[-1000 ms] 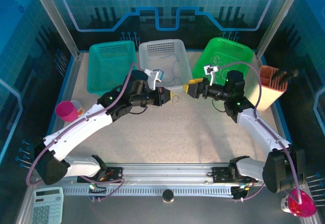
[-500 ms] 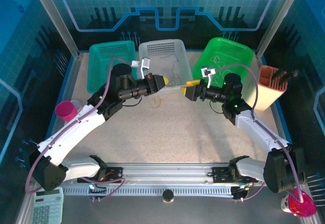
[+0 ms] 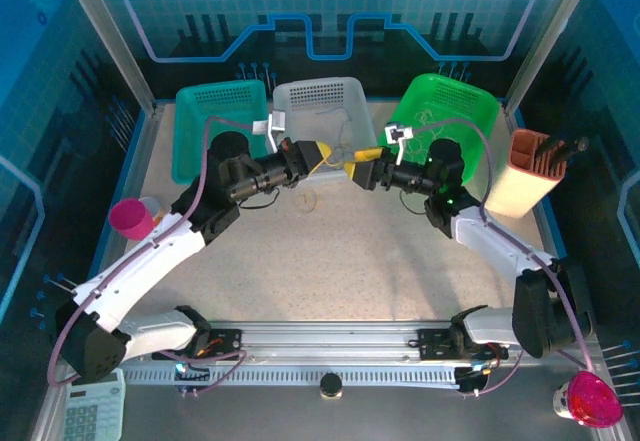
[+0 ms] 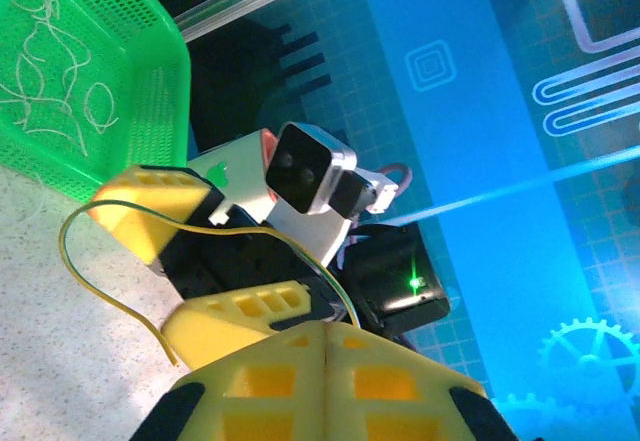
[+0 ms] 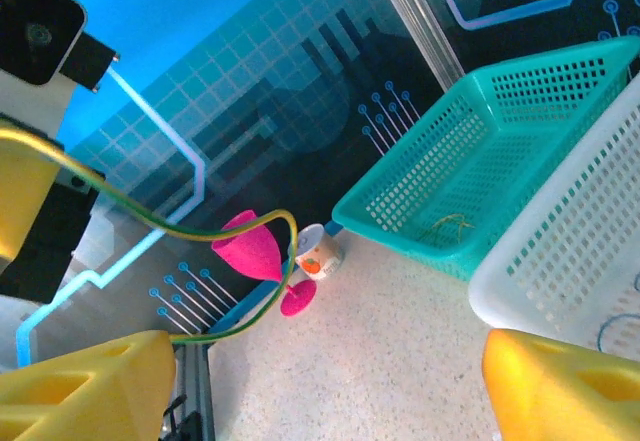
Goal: Untangle the cables
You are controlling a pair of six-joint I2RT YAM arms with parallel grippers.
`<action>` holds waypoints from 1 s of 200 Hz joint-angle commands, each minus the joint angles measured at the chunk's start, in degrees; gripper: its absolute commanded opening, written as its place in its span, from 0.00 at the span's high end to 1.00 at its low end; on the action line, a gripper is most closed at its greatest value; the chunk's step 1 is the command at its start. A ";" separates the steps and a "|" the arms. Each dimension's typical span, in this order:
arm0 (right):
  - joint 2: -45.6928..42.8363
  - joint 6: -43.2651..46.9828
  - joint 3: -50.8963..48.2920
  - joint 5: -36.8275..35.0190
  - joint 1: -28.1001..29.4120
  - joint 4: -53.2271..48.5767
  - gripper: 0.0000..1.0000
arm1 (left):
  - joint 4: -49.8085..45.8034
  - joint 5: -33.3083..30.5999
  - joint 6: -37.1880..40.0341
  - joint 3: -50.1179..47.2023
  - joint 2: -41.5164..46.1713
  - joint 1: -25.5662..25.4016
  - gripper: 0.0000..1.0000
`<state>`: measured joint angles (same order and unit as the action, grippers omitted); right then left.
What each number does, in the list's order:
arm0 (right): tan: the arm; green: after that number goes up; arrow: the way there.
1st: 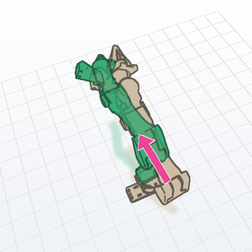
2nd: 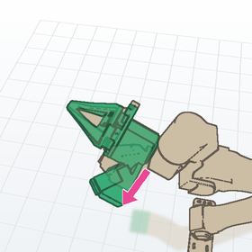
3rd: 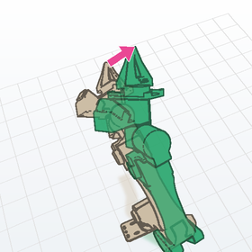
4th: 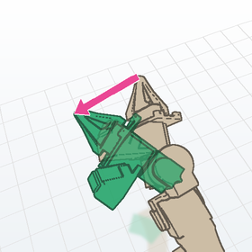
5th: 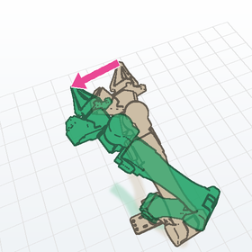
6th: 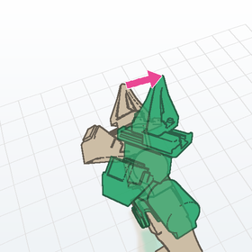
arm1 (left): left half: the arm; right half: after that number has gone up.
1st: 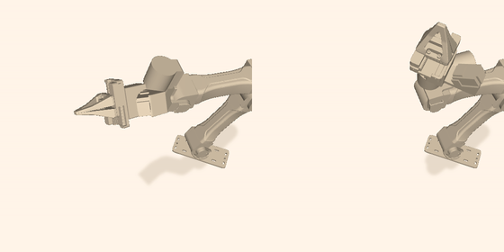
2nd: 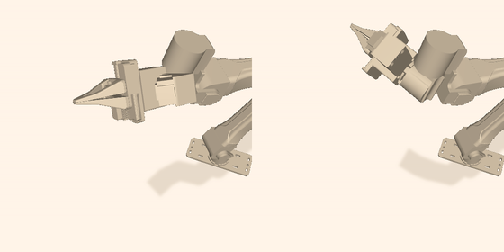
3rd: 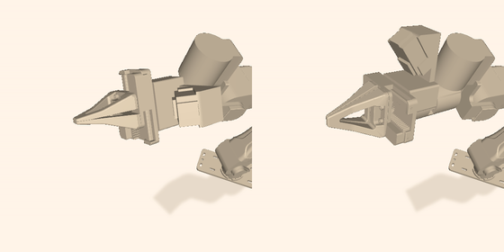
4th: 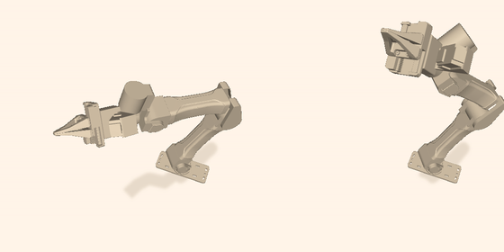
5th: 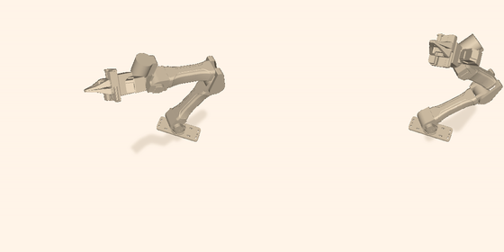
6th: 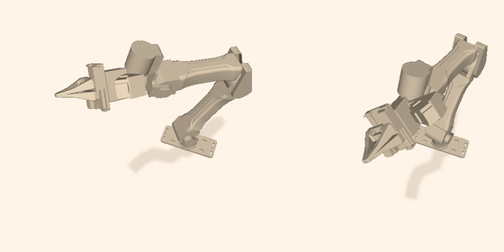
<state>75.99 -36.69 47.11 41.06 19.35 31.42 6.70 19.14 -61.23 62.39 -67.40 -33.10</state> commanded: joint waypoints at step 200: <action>12.01 -0.99 0.24 -5.04 4.79 4.95 1.00 | 3.48 -2.53 1.52 4.15 3.16 5.50 1.00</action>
<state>88.42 -42.04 49.78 38.96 24.64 40.88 10.24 18.39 -62.59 62.28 -67.00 -29.80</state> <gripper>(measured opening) 0.066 0.052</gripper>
